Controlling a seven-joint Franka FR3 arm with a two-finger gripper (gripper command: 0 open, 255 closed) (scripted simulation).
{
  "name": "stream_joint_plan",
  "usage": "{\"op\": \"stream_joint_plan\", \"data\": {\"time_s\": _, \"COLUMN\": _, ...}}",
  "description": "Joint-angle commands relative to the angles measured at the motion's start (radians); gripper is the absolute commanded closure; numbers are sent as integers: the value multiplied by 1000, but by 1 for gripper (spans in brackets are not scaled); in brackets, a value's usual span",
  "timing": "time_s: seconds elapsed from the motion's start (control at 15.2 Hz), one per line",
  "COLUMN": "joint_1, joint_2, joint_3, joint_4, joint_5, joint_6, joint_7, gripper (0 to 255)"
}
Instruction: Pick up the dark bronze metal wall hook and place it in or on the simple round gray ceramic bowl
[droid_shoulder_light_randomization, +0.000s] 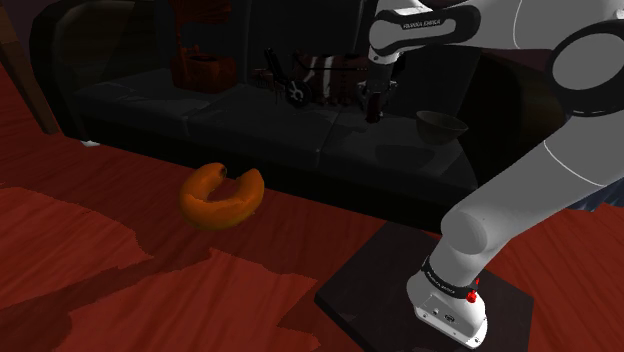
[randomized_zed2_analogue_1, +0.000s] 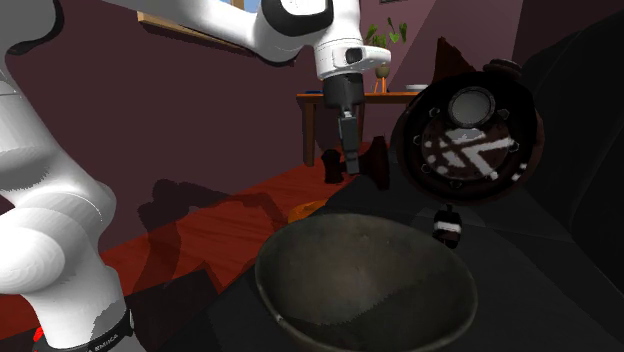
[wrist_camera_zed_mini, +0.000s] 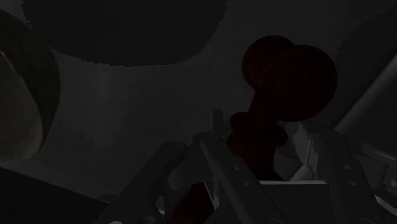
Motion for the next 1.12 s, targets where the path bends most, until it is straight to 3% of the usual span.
{"op": "stream_joint_plan", "data": {"time_s": 0.0, "joint_1": 1, "joint_2": -1, "joint_3": 1, "joint_4": 27, "joint_5": 2, "joint_6": -28, "joint_7": -4, "gripper": 255}}
{"op": "stream_joint_plan", "data": {"time_s": 1.06, "joint_1": 3, "joint_2": 35, "joint_3": 7, "joint_4": 279, "joint_5": 11, "joint_6": -241, "joint_7": -37, "gripper": 255}}
